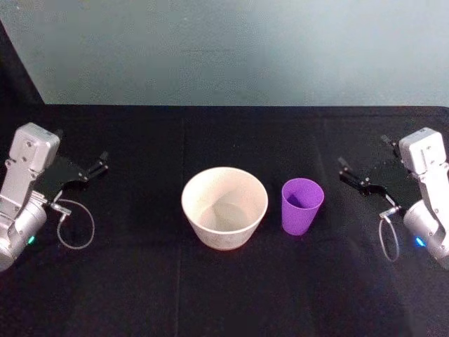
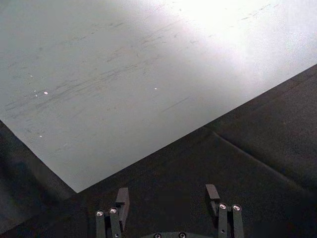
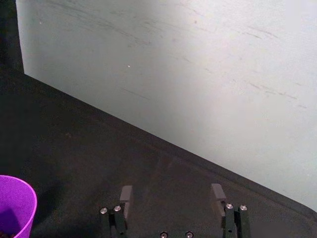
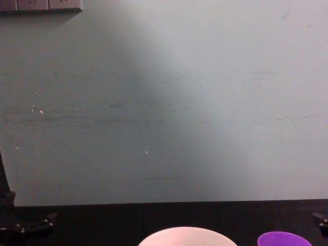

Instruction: Pick up the cup and pour the mung beans from the cup into the bowl.

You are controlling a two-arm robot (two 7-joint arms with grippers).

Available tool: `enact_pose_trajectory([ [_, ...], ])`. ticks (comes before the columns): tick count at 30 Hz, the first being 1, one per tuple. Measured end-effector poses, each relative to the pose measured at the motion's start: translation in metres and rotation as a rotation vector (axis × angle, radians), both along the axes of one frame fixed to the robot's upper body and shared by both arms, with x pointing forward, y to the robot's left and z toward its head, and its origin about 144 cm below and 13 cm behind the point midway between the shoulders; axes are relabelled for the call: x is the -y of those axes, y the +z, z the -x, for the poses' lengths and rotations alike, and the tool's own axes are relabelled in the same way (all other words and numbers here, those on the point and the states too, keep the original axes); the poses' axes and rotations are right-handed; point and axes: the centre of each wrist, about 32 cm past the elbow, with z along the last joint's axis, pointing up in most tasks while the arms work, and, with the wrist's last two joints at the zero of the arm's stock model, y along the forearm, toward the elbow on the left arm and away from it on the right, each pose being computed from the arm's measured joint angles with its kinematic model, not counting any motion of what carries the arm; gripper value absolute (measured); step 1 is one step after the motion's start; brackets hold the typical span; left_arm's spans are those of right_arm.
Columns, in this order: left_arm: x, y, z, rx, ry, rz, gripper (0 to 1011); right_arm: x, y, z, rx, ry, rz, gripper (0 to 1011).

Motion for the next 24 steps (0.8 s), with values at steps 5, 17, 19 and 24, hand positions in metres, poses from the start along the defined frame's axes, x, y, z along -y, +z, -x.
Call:
enact_pose_trajectory([
  [5,0.0,0.0,0.0,0.0,0.0,0.0,1000,0.0,0.0,0.0,0.0,0.0,0.0,1003],
  [17,0.0,0.0,0.0,0.0,0.0,0.0,1000,0.0,0.0,0.0,0.0,0.0,0.0,1003],
  [19,0.0,0.0,0.0,0.0,0.0,0.0,1000,0.0,0.0,0.0,0.0,0.0,0.0,1003],
  [24,0.0,0.0,0.0,0.0,0.0,0.0,1000,0.0,0.0,0.0,0.0,0.0,0.0,1003],
])
